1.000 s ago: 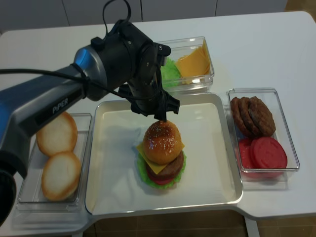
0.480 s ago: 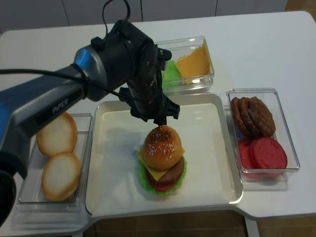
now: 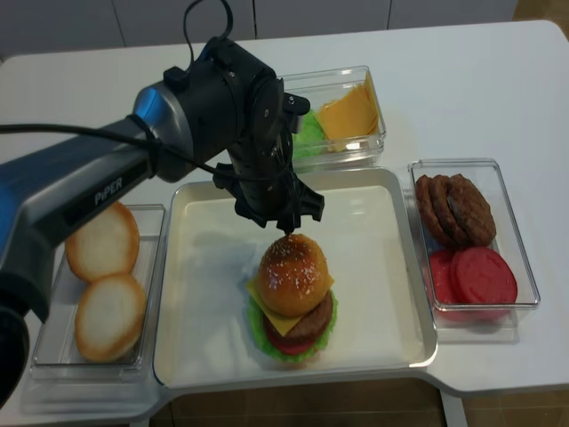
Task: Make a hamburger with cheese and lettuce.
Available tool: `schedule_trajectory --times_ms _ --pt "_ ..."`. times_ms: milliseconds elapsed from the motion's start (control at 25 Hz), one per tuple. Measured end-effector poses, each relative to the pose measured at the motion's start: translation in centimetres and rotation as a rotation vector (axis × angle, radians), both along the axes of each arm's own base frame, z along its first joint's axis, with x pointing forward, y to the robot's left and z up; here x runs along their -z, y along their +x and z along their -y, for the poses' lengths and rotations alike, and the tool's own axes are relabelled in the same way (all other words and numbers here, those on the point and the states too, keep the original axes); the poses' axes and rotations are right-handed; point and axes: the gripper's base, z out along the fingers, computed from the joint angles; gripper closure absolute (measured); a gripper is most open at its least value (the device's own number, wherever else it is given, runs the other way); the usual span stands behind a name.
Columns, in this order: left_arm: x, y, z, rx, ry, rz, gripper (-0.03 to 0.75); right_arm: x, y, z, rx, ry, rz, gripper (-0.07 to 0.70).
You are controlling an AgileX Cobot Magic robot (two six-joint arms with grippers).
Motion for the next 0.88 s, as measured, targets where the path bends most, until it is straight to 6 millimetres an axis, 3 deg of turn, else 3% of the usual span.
schedule_trajectory --times_ms 480,640,880 --pt "-0.8 0.9 -0.1 -0.022 0.008 0.090 0.393 0.0 0.0 0.0 0.000 0.000 0.000 0.604" --pt "-2.7 1.3 -0.1 -0.030 0.000 0.160 0.370 0.0 0.0 0.0 0.000 0.000 0.000 0.604" --pt "-5.9 0.2 -1.2 -0.010 0.000 0.196 0.328 0.0 0.0 0.0 0.000 0.000 0.000 0.604"
